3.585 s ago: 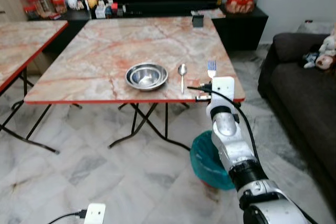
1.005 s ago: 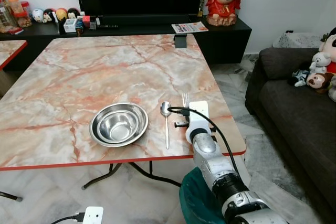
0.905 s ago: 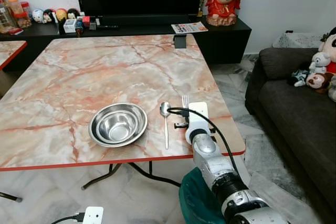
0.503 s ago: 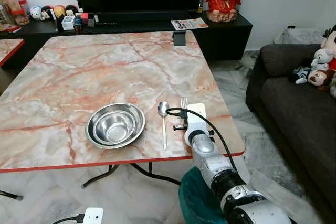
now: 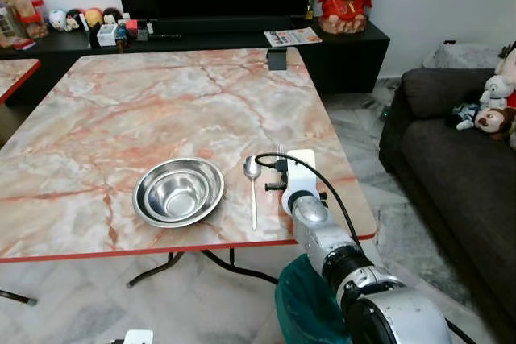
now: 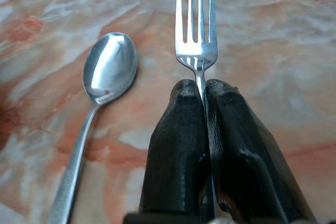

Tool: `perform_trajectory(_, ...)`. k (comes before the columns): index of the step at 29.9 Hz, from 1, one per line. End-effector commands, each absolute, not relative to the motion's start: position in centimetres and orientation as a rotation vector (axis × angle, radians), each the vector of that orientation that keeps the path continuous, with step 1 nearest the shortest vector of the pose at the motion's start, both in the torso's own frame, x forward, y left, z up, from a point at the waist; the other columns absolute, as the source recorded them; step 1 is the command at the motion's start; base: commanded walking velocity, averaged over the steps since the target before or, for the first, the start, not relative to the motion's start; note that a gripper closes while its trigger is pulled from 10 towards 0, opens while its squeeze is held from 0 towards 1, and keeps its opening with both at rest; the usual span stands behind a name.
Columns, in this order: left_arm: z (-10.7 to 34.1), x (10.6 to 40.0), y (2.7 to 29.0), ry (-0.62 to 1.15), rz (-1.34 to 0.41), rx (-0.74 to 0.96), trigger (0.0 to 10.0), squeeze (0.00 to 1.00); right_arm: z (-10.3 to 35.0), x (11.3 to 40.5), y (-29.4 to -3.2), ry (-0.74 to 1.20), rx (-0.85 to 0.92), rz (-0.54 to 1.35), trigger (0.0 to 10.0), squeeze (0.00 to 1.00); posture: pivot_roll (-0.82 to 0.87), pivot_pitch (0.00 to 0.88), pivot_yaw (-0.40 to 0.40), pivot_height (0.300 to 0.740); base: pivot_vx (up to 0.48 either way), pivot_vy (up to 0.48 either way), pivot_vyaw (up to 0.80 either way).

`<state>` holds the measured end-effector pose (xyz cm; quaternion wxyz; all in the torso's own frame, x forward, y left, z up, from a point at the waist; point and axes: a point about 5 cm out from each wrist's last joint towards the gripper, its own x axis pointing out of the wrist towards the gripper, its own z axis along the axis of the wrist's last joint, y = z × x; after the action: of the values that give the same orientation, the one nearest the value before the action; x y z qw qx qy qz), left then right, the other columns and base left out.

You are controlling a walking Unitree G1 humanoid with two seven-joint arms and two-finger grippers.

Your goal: Setting the table

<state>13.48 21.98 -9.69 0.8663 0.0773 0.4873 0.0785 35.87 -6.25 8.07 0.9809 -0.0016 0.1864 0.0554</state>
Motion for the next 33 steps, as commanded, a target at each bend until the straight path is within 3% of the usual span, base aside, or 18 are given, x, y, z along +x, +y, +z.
perform_trajectory(1, -9.7, 13.3, 22.4, 1.025, 0.168, 0.174, 10.0, 0.00, 8.5, 36.1, -5.9, 0.374, 0.008, 0.119, 10.0, 0.00, 0.05, 0.018, -0.004, 0.727, 0.000, 0.000, 0.00)
perform_trajectory(24, -10.0, 12.6, 22.0, 1.057, 0.139, 0.158, 10.0, 0.00, 7.0, 35.6, -6.9, 0.447, -0.080, 0.069, 10.0, 0.00, 0.06, 0.028, -0.016, 0.727, 0.000, 0.000, 0.00)
perform_trajectory(25, -10.0, 12.6, 22.0, 1.057, 0.139, 0.157, 10.0, 0.00, 7.0, 35.6, -6.9, 0.449, -0.081, 0.069, 10.0, 0.04, 0.07, 0.028, -0.016, 0.727, 0.000, 0.000, 0.00)
perform_trajectory(26, -10.0, 12.6, 22.0, 1.058, 0.139, 0.156, 10.0, 0.00, 6.9, 35.5, -6.9, 0.450, -0.084, 0.069, 10.0, 0.34, 0.07, 0.028, -0.016, 0.727, 0.000, 0.000, 0.00)
perform_trajectory(27, -10.0, 12.5, 22.0, 1.058, 0.139, 0.155, 10.0, 0.00, 6.9, 35.5, -6.9, 0.452, -0.086, 0.070, 10.0, 0.38, 0.07, 0.028, -0.016, 0.727, 0.000, 0.000, 0.00)
perform_trajectory(33, -10.1, 12.4, 22.1, 1.061, 0.141, 0.151, 10.0, 0.00, 6.7, 35.3, -6.7, 0.461, -0.093, 0.074, 10.0, 0.37, 0.07, 0.027, -0.017, 0.727, 0.000, 0.000, 0.00)
